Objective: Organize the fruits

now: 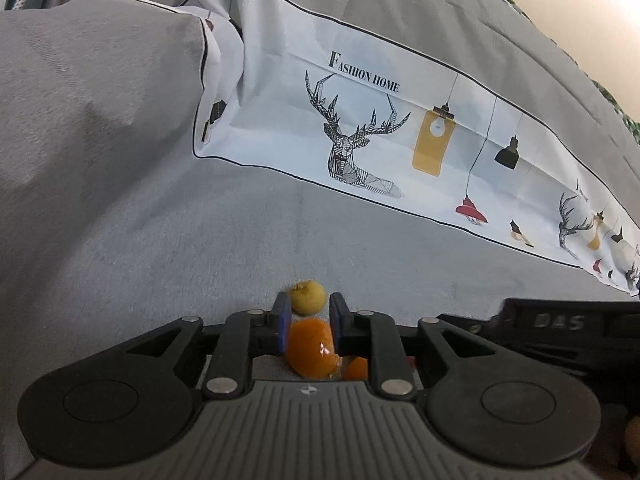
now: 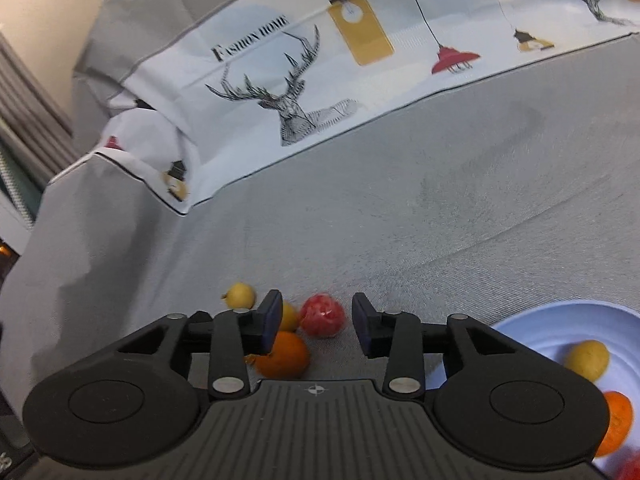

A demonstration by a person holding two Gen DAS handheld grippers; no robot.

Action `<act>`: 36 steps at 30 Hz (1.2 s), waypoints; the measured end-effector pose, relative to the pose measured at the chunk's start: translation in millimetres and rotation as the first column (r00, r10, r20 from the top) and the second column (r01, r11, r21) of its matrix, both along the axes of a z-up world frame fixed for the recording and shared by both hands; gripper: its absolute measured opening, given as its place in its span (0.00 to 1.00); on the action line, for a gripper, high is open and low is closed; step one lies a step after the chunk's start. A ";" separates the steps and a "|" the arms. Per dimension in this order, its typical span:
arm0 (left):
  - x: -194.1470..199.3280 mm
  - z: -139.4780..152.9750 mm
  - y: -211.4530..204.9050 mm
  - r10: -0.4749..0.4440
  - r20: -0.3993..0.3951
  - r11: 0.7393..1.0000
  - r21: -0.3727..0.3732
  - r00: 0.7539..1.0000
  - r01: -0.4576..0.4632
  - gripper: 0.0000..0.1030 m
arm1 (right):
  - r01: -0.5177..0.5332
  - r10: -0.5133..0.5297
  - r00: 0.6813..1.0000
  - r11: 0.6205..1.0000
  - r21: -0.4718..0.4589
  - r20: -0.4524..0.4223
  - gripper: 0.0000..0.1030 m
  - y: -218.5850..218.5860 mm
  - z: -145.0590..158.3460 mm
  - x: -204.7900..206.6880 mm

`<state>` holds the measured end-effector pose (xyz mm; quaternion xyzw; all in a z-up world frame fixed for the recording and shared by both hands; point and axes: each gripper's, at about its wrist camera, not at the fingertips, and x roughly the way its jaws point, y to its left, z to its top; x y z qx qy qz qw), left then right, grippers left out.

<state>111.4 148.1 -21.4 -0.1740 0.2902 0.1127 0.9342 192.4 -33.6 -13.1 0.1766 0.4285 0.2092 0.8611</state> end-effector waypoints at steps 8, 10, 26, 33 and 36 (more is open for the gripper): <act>17.6 -5.3 3.5 0.002 -0.021 1.000 0.002 1.000 -0.002 0.31 | -0.006 0.003 0.999 0.996 -0.090 -0.034 0.40 21.3 -13.3 16.3; 23.2 -9.1 6.7 -0.002 -0.039 1.000 -0.020 0.999 0.001 0.35 | -0.011 0.007 0.999 0.996 -0.090 -0.040 0.40 23.3 -15.1 18.7; 48.4 -23.1 20.2 -0.020 -0.098 0.998 -0.069 0.995 0.013 0.35 | -0.095 0.094 0.995 0.991 -0.095 -0.022 0.30 34.8 -19.8 17.1; 40.0 -17.9 10.3 -0.044 -0.067 0.999 0.001 0.997 0.044 0.27 | -0.066 0.068 0.997 0.995 -0.071 0.023 0.29 28.7 -11.0 10.6; 26.0 -10.0 7.5 -0.030 -0.033 0.999 0.032 0.999 0.031 0.27 | -0.066 0.070 0.995 0.996 -0.063 0.069 0.29 22.2 0.4 0.1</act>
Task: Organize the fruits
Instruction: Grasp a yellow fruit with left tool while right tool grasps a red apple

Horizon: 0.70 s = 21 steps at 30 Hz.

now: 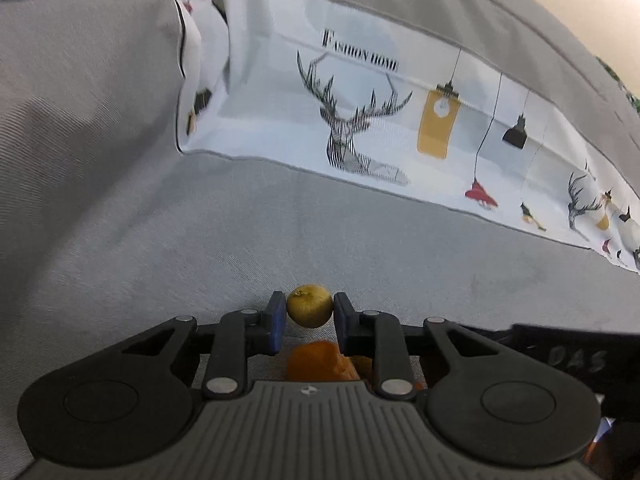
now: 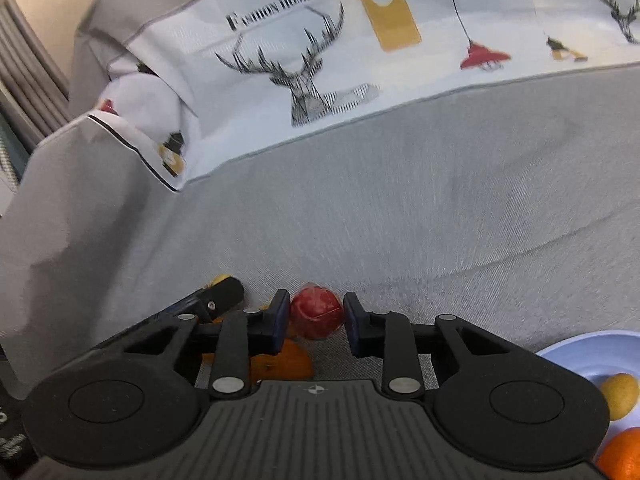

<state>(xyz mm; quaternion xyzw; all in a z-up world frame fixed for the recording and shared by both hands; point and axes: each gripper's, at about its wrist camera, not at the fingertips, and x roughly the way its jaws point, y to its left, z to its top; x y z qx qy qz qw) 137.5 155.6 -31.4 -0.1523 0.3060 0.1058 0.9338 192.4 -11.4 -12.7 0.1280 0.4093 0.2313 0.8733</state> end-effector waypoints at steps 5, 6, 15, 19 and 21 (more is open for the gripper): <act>-29.4 21.4 -12.9 0.001 0.038 1.000 0.030 0.999 -0.002 0.27 | 0.006 -0.005 0.995 1.000 -0.012 0.097 0.29 -17.1 26.1 -21.2; -35.7 25.4 -17.2 -0.007 0.042 0.999 0.046 0.999 0.005 0.27 | 0.012 -0.011 0.994 1.000 -0.013 0.105 0.29 -22.8 32.2 -26.4; -101.0 65.5 -41.8 -0.079 0.121 0.995 0.071 0.990 0.071 0.27 | 0.044 -0.038 0.977 0.999 -0.027 0.212 0.29 -97.0 73.7 -103.1; -126.4 76.9 -56.9 -0.136 0.136 0.989 0.081 0.981 0.126 0.27 | 0.122 -0.111 0.967 0.992 -0.032 0.229 0.29 -141.9 75.7 -137.1; -136.3 80.8 -65.8 -0.166 0.136 0.984 0.090 0.977 0.155 0.27 | 0.156 -0.147 0.959 0.987 -0.020 0.242 0.29 -161.4 74.6 -156.1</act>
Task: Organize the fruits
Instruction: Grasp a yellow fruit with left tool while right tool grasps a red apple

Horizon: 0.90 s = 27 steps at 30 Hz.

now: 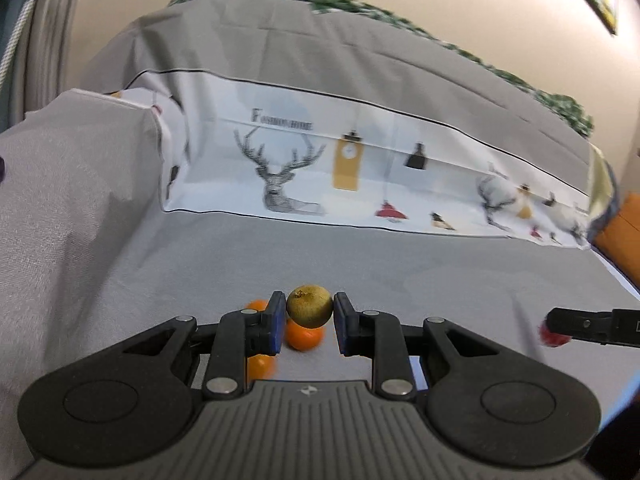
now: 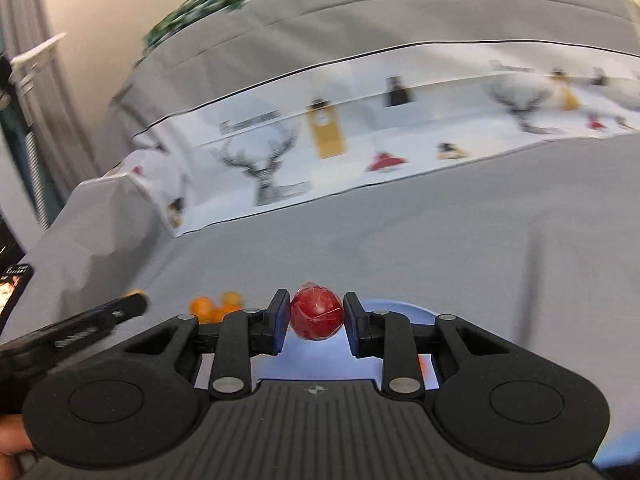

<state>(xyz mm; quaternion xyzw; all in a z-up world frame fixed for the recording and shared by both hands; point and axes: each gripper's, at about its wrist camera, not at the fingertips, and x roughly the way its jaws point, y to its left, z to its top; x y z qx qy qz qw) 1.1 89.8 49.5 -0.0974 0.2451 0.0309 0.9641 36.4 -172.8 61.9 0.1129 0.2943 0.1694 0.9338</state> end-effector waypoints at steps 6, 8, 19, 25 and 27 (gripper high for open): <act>-23.5 4.5 -23.7 -0.073 -0.022 0.997 0.009 0.997 0.073 0.27 | 0.026 -0.027 0.997 1.000 0.015 0.067 0.29 -30.3 -2.8 -34.5; -27.9 3.6 -31.3 -0.088 -0.031 0.996 0.026 0.996 0.089 0.27 | 0.020 -0.019 0.997 1.000 -0.014 0.074 0.29 -32.0 -5.8 -34.7; -22.5 -11.8 -73.9 -0.205 -0.067 0.961 0.176 0.977 0.213 0.27 | 0.023 -0.022 0.999 1.000 -0.016 0.023 0.29 -25.8 -19.9 -22.4; -17.3 -18.9 -88.0 -0.213 -0.079 0.968 0.119 0.974 0.221 0.27 | 0.020 -0.020 1.000 1.000 -0.023 -0.015 0.29 -19.6 -27.5 -16.0; -13.1 -24.9 -97.4 -0.226 -0.100 0.968 0.088 0.969 0.235 0.27 | 0.017 -0.018 1.000 0.999 -0.030 -0.018 0.29 -17.3 -28.1 -16.0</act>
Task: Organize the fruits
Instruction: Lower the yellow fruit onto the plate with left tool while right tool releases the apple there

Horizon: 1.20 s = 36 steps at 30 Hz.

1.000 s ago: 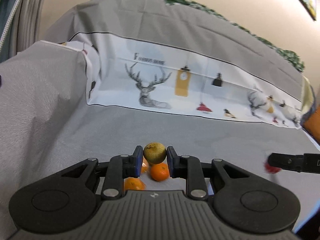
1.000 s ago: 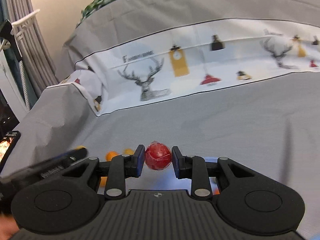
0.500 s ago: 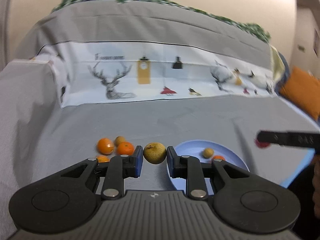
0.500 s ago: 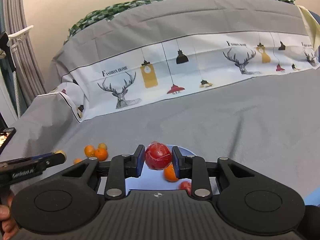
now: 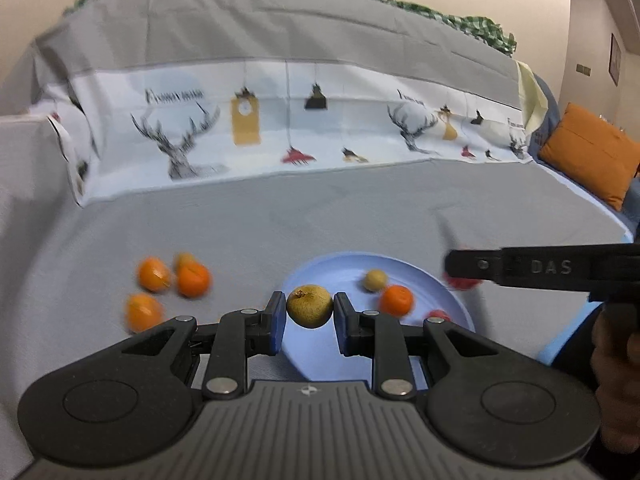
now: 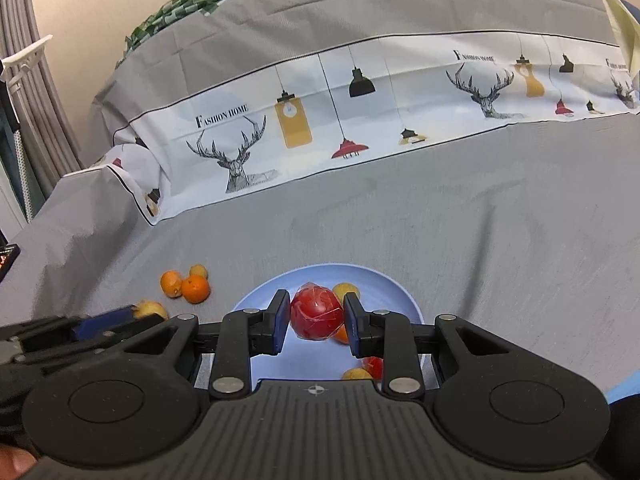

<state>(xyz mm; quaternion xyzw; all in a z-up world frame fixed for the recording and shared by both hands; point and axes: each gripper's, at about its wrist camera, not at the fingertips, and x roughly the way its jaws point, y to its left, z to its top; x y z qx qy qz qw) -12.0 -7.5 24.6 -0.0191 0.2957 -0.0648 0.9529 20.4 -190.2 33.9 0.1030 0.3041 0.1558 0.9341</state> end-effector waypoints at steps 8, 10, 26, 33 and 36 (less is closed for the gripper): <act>5.3 -14.6 -9.1 -0.060 -0.027 0.998 0.012 0.998 0.061 0.27 | -0.018 0.019 1.000 0.999 -0.034 0.009 0.30 2.6 -0.2 -2.7; 6.6 -15.7 -6.5 -0.058 -0.034 0.998 -0.008 0.998 0.057 0.27 | -0.015 0.015 1.000 0.999 -0.032 0.003 0.30 2.6 -0.7 -1.6; 3.1 -19.8 -21.7 -0.120 -0.021 0.992 0.045 0.993 0.121 0.27 | -0.045 0.044 0.999 0.997 -0.057 -0.015 0.30 10.5 -3.6 1.4; 4.4 -19.2 -19.7 -0.114 -0.024 0.993 0.036 0.993 0.115 0.27 | -0.041 0.040 0.999 0.997 -0.063 -0.011 0.30 10.0 -4.3 0.8; 4.5 -19.7 -20.6 -0.119 -0.025 0.992 0.040 0.993 0.120 0.27 | -0.044 0.043 0.999 0.997 -0.069 -0.013 0.30 11.1 -4.6 0.4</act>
